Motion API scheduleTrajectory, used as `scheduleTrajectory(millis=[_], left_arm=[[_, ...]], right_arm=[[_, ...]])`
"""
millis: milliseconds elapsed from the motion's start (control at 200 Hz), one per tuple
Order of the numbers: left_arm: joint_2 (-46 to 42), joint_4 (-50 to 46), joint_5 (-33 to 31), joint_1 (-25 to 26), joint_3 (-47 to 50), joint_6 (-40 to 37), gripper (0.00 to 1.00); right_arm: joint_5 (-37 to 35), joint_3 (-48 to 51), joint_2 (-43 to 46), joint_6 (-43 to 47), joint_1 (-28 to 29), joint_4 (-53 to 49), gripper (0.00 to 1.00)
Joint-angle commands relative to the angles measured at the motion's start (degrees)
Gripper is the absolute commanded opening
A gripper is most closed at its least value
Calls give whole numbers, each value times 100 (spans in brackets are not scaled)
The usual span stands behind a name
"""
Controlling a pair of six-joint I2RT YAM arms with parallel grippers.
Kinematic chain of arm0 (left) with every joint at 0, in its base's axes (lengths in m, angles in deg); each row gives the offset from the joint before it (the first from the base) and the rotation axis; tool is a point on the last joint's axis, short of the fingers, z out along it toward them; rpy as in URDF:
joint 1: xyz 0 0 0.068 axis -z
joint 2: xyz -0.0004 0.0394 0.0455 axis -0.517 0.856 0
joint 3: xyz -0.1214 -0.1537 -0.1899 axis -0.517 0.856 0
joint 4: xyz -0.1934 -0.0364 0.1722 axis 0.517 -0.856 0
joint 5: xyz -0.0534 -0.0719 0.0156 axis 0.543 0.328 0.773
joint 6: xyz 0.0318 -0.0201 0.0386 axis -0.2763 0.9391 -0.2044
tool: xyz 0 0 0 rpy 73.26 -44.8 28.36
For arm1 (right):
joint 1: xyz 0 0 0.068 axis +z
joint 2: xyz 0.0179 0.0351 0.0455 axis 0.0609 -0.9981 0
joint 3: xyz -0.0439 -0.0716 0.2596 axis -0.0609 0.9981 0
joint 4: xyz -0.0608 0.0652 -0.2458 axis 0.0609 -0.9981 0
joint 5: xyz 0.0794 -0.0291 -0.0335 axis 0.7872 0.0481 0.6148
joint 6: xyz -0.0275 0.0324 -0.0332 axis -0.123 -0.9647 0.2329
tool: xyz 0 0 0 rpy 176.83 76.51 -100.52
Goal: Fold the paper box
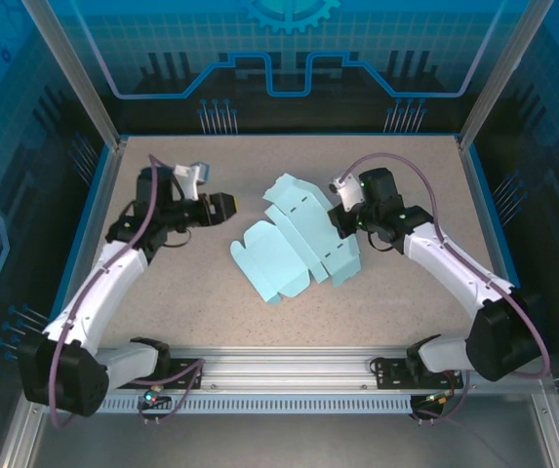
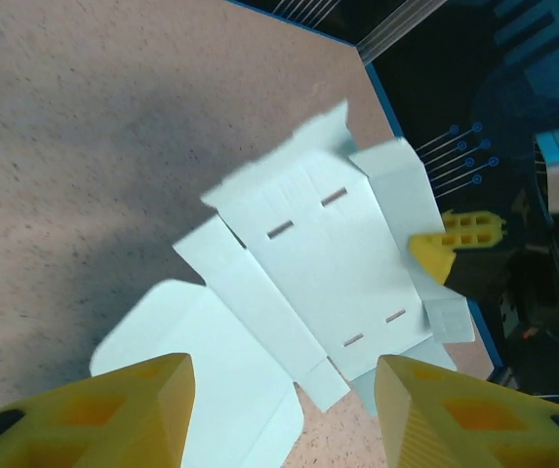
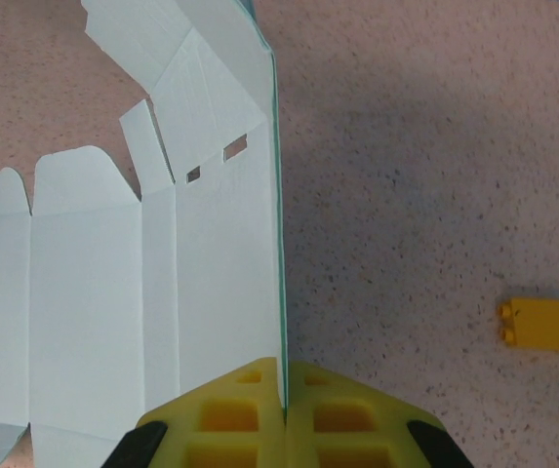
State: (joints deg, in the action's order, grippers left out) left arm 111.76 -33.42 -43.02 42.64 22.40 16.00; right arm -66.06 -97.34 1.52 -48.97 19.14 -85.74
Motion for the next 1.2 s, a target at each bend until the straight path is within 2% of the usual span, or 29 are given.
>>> scheduleTrajectory(millis=[0, 230, 410, 645, 1196], left_arm=[[-108, 1108, -814, 662, 622, 508, 53], [1133, 2736, -1626, 2106, 1070, 389, 49], [2648, 3595, -1827, 2730, 645, 108, 44], [3890, 4162, -1759, 2832, 261, 215, 33], [4799, 4698, -1878, 2835, 521, 639, 20]], right_arm=[[289, -192, -223, -301, -242, -311, 3], [212, -290, -605, -203, -477, -528, 3], [182, -513, -907, -181, -554, -742, 3], [172, -628, -1114, -88, -567, -851, 3], [237, -718, -1266, -251, -519, -788, 3]])
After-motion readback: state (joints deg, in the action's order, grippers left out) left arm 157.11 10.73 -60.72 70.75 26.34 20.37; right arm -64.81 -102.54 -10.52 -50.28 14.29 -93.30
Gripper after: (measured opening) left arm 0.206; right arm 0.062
